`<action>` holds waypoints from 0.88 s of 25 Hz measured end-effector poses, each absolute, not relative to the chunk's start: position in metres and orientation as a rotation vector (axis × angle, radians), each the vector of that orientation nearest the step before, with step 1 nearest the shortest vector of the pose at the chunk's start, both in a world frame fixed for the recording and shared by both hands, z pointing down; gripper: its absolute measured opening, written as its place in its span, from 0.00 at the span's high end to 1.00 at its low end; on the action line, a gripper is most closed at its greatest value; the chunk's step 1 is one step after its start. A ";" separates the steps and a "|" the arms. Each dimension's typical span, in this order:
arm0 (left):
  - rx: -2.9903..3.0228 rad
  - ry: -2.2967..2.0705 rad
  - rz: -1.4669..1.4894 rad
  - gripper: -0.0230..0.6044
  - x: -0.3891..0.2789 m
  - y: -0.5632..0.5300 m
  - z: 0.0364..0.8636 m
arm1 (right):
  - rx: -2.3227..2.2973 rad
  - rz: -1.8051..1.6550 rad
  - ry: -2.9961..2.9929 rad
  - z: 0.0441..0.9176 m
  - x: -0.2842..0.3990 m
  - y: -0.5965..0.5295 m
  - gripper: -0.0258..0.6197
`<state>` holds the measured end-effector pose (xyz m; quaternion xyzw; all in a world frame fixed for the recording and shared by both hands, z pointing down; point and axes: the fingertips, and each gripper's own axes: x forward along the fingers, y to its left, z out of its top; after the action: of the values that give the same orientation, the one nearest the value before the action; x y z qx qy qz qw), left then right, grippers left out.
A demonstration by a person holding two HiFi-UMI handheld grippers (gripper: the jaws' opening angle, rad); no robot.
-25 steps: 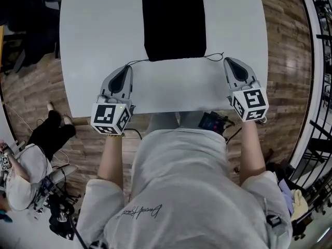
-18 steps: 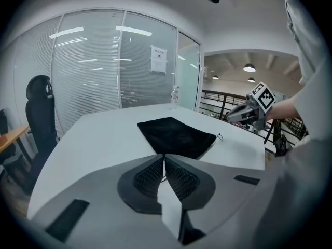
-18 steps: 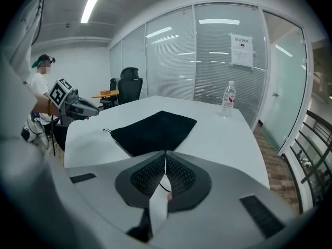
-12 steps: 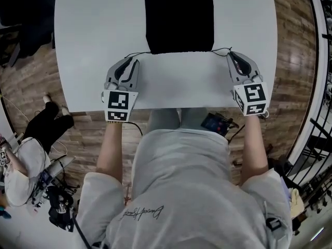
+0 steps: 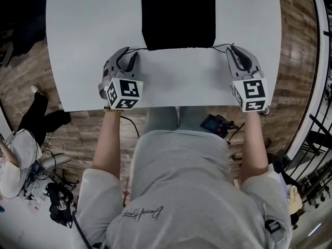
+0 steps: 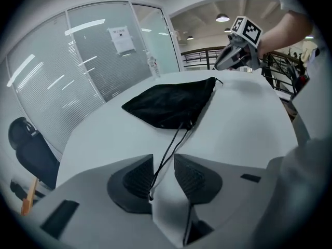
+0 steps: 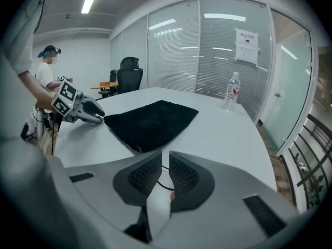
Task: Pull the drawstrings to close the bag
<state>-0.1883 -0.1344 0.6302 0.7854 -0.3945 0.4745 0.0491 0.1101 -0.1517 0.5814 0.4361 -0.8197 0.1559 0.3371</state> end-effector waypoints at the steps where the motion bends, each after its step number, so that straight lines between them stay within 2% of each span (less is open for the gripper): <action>1: 2.395 -1.197 1.446 0.76 -0.188 -0.136 0.632 | 1.138 0.408 -2.134 0.583 0.111 -0.152 0.87; 6: 2.398 -1.181 1.412 0.76 -0.187 -0.141 0.635 | 1.136 0.404 -2.120 0.590 0.114 -0.151 0.87; 8: 2.400 -1.183 1.390 0.85 -0.189 -0.141 0.634 | 1.131 0.409 -2.120 0.592 0.114 -0.150 0.87; 12: 2.414 -1.178 1.355 0.92 -0.188 -0.142 0.629 | 1.129 0.409 -2.112 0.594 0.115 -0.151 0.87; 17: 2.417 -1.181 1.308 0.94 -0.187 -0.143 0.622 | 1.102 0.336 -2.075 0.598 0.114 -0.153 0.87; 22: 2.416 -1.201 1.268 0.94 -0.186 -0.147 0.619 | 1.008 0.230 -2.025 0.613 0.113 -0.154 0.79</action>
<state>-0.1855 -0.1471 0.6191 0.8077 -0.4017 0.4240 0.0802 0.1127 -0.1537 0.6130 0.4023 -0.8080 0.0919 0.4205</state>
